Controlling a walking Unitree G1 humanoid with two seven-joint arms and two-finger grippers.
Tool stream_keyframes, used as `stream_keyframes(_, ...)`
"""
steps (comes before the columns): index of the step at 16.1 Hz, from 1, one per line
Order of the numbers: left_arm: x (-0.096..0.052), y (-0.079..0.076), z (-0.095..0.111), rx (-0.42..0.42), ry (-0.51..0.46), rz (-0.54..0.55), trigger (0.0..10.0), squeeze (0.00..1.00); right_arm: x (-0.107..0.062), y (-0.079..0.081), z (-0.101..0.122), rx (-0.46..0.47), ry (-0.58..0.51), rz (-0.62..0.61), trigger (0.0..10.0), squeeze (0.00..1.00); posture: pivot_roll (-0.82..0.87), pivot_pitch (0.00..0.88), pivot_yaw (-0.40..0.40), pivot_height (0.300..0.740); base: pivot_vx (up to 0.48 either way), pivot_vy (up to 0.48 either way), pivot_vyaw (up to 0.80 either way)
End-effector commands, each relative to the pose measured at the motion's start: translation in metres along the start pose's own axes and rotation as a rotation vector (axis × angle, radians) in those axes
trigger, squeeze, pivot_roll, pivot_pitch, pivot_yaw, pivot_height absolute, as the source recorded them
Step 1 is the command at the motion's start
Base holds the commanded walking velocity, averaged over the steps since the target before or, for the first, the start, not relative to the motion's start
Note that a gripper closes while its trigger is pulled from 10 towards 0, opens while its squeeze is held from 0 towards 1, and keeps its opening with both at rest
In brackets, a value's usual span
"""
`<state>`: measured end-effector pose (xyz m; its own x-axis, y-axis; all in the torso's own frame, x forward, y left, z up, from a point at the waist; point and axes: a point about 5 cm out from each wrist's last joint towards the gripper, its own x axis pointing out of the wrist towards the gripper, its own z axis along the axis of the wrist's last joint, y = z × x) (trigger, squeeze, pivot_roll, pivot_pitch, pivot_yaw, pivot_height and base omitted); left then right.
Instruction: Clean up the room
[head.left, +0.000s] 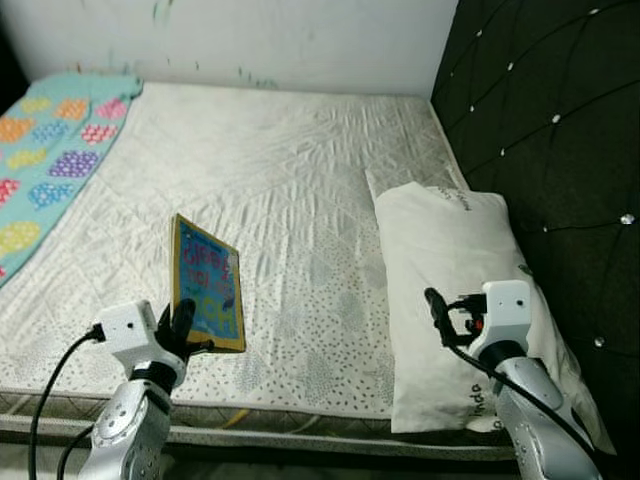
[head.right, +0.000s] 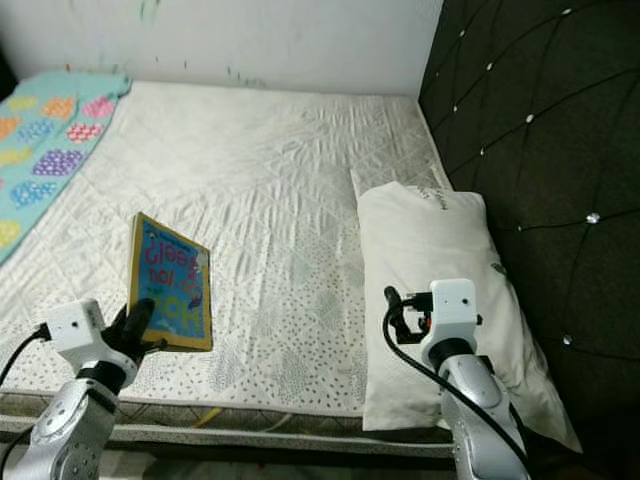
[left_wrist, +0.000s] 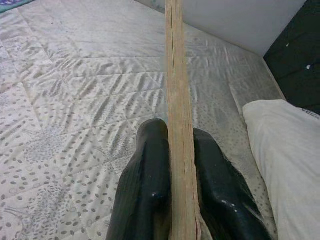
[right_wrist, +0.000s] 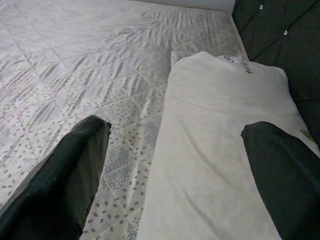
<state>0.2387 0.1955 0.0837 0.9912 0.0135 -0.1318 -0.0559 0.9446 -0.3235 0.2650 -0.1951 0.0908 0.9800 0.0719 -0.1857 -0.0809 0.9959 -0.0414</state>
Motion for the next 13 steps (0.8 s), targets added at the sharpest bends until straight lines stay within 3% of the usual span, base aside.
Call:
stream_keyframes(1, -0.002, -0.006, 0.011, 0.006, -0.047, -0.02, 10.0, 0.0, -0.004, 0.0, -0.002, -0.006, 0.022, 0.015, 10.0, 0.0, -0.07, 0.131, -0.033, 0.74, 0.0, 0.0, 0.0)
stream_keyframes(7, -0.007, -0.007, 0.011, 0.012, -0.025, -0.018, 10.0, 0.0, -0.008, 0.004, -0.004, 0.012, 0.04, 0.047, 10.0, 0.0, -0.07, 0.135, -0.028, 0.74, 0.0, 0.0, 0.0)
stream_keyframes(11, -0.013, -0.005, 0.014, 0.032, -0.029, 0.012, 10.0, 0.0, 0.003, 0.016, 0.0, -0.003, 0.009, 0.127, 10.0, 0.0, -0.01, 0.108, -0.039, 0.74, 0.0, 0.0, 0.0)
stream_keyframes(13, -0.019, 0.005, 0.019, 0.057, -0.062, 0.068, 10.0, 0.0, 0.016, 0.026, 0.006, 0.038, -0.018, 0.166, 10.0, 0.0, 0.03, 0.086, -0.06, 0.74, 0.0, 0.0, 0.0)
